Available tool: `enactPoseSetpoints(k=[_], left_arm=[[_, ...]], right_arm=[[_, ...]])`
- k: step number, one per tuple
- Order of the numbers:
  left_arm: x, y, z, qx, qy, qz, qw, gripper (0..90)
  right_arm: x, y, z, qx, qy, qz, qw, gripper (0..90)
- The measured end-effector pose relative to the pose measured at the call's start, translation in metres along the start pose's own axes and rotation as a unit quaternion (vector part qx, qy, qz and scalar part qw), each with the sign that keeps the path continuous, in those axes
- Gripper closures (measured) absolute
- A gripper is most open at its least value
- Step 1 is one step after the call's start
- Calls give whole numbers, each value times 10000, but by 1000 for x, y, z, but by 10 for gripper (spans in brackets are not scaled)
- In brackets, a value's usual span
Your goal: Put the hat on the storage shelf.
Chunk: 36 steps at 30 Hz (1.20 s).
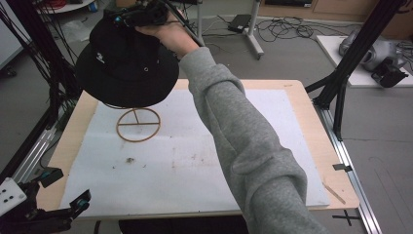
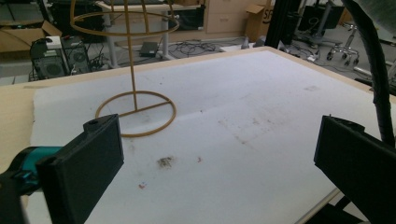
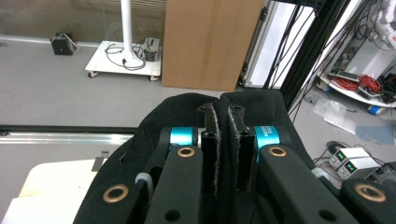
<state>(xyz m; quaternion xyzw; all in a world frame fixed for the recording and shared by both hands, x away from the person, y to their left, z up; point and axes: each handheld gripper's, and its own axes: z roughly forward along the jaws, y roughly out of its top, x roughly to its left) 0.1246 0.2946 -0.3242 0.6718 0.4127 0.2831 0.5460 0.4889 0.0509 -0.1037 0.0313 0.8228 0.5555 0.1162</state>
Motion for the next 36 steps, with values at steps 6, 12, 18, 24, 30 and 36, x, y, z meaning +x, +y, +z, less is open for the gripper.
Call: enactPoseSetpoints(k=[6,12,18,24,30,36], left_arm=[[-2,-2,-6,35,70,-8,10000,17],[1,-5,-10,49,144,-58,9999,17],[2,-4,-9,19,188,-58,9998,17],[4,-6,-5,87,146,-78,9998,17],[5,-8,-2,110,112,-107,9998,17],[5,-8,0,138,93,-106,9998,17]], right_arm=[[-4,-1,17,48,23,47,10000,859],[-6,-1,27,30,57,89,9999,859],[-7,-5,38,100,147,101,9998,859],[-6,-11,49,189,238,102,9995,858],[-5,-25,62,332,278,221,9988,858],[-7,-40,67,486,344,328,9977,857]])
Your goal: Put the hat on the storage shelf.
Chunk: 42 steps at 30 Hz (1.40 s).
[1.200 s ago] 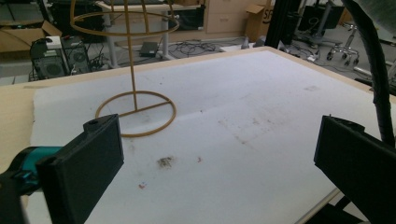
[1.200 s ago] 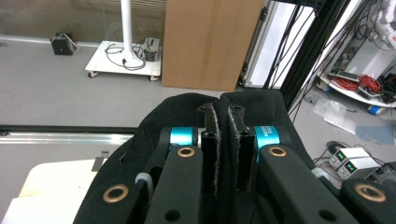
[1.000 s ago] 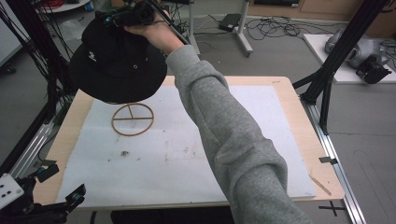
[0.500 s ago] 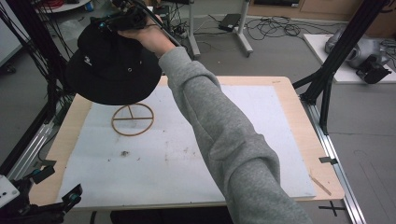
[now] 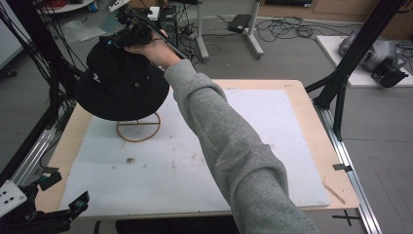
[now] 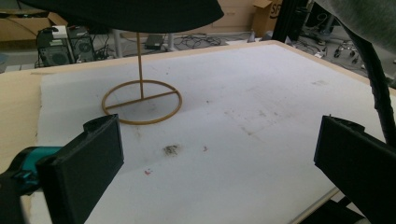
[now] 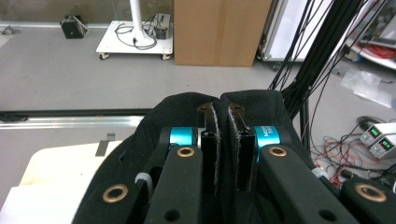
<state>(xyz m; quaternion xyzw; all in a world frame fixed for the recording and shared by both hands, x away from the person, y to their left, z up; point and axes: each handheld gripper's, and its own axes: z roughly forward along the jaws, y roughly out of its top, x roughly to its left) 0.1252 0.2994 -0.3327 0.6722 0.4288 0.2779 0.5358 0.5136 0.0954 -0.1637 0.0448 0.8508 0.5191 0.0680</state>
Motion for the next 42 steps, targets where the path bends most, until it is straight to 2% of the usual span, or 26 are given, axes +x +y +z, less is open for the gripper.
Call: enactPoseSetpoints(k=[5,7,11,23,31,32,34,35,36,37,38,39,40,42], left_arm=[[0,0,2,21,-15,-5,10000,17],[0,0,2,29,-17,2,10000,17],[1,-2,1,18,6,-33,10000,17],[0,-1,2,29,-19,-14,10000,17],[1,-2,3,36,-29,-18,10000,17],[1,-2,3,43,-28,-21,10000,17],[0,-2,4,38,-38,-29,10000,17],[0,-2,4,38,-38,-29,10000,17],[0,-2,4,42,-41,-27,10000,17],[0,-2,4,37,-42,-30,10000,17],[0,-2,4,33,-46,-27,10000,17],[0,-2,4,56,-43,-24,10000,17],[0,-2,4,56,-43,-24,10000,17],[0,-2,5,48,-47,-18,10000,18]], right_arm=[[1,-8,7,109,76,50,9999,857],[3,-12,13,231,92,19,9997,857],[4,-17,16,274,121,65,9995,856],[4,-22,15,271,172,124,9994,848],[1,-22,11,163,174,267,9994,750],[0,-21,9,85,103,347,9993,652],[-1,-21,7,-1,80,450,9990,582],[-1,-21,7,-1,80,450,9990,582],[-2,-20,7,-23,57,455,9989,528],[-3,-20,6,-75,17,498,9987,432],[-3,-20,6,-75,17,498,9987,432],[-3,-21,4,-124,-7,588,9982,322],[-4,-21,4,-158,-42,587,9981,281],[-4,-21,4,-181,66,676,9975,222]])
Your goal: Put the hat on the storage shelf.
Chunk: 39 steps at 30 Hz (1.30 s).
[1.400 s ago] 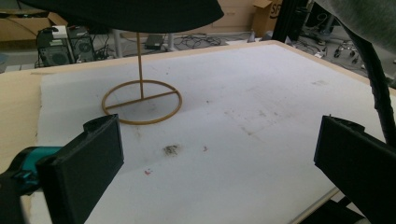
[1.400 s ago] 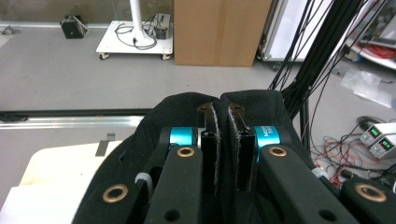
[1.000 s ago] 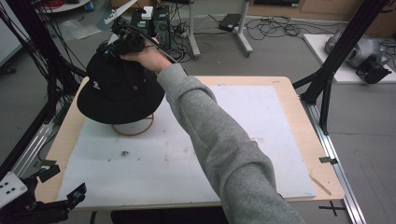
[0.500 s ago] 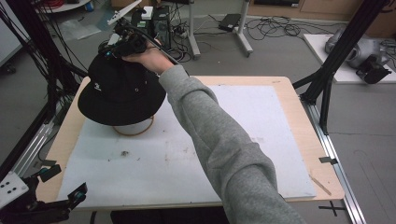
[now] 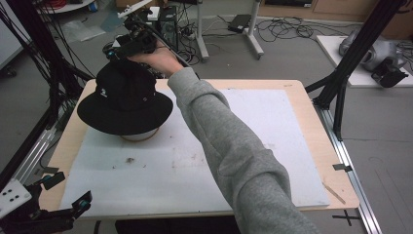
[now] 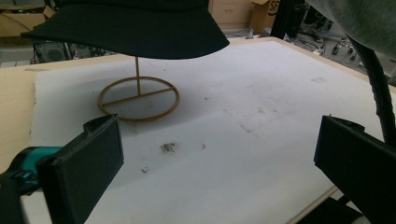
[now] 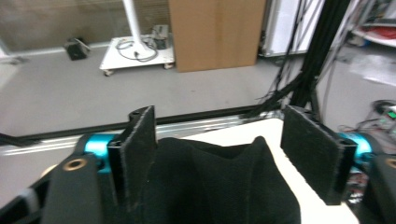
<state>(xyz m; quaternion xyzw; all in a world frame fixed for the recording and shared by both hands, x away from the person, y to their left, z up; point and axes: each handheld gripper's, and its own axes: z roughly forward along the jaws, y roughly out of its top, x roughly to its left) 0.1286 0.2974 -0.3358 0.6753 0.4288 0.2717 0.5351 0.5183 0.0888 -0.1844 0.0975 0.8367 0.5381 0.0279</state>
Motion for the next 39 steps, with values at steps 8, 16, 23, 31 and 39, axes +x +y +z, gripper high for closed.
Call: enactPoseSetpoints(k=[8,16,23,31,39], left_arm=[[0,1,-2,-31,9,10,10000,17],[0,5,-1,-83,-12,33,10000,17],[0,9,6,-86,-99,72,9999,17],[2,11,13,-80,-162,89,9998,17],[3,13,20,-46,-229,107,9997,17]], right_arm=[[1,-1,-2,-30,42,90,9999,113],[6,2,-14,-122,-46,4,9999,113],[9,0,-29,-235,-111,-76,9996,113],[4,-12,-51,-285,-266,-8,9992,113],[1,-29,-80,-367,-400,73,9985,113]])
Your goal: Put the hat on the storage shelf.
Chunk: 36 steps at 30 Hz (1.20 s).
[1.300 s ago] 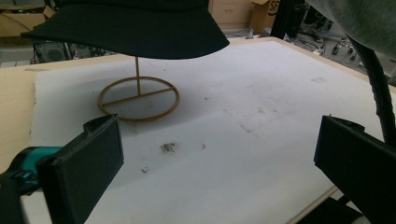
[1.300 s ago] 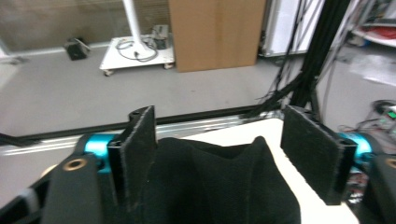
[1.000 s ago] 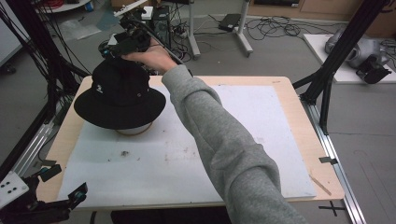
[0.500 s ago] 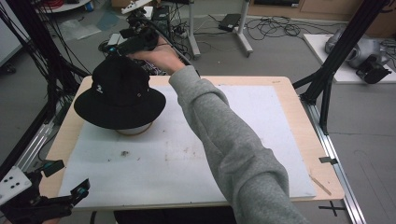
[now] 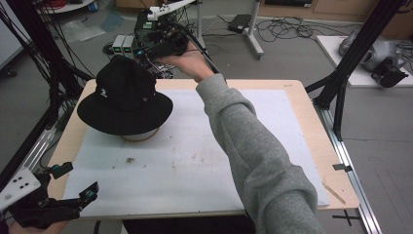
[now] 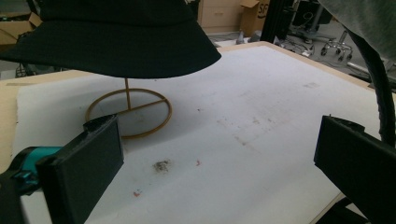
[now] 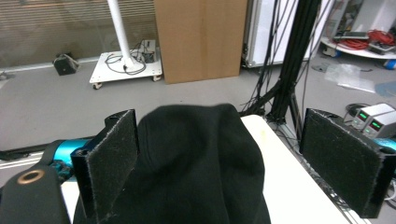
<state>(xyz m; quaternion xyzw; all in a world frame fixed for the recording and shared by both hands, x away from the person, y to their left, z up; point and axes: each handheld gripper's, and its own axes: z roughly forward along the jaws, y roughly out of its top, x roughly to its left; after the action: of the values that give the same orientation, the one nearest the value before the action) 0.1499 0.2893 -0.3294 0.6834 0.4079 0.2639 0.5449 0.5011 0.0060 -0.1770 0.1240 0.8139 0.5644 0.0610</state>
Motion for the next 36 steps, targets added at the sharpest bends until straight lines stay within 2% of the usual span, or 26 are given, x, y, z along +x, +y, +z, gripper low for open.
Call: enactPoseSetpoints(k=[2,9,12,16,24,25,31,36], left_arm=[[0,0,2,-11,-17,-10,10000,17],[0,3,6,-9,-64,39,10000,17],[0,4,7,-10,-72,55,10000,17],[2,5,8,-29,-77,62,9999,17],[5,5,11,-37,-65,20,10000,17],[5,6,12,-38,-66,23,10000,17],[6,8,14,-77,-103,32,9999,17],[7,9,16,-93,-117,16,9999,17]], right_arm=[[0,-2,-4,-12,-24,17,10000,113],[2,-13,-34,-84,-154,-17,9998,113],[2,-16,-41,-111,-189,-11,9998,113],[1,-22,-54,-163,-304,52,9994,113],[2,-44,-78,-123,-488,138,9986,114],[3,-49,-85,-216,-543,157,9982,113],[5,-64,-103,-230,-688,270,9970,113],[8,-71,-115,-292,-751,248,9964,113]])
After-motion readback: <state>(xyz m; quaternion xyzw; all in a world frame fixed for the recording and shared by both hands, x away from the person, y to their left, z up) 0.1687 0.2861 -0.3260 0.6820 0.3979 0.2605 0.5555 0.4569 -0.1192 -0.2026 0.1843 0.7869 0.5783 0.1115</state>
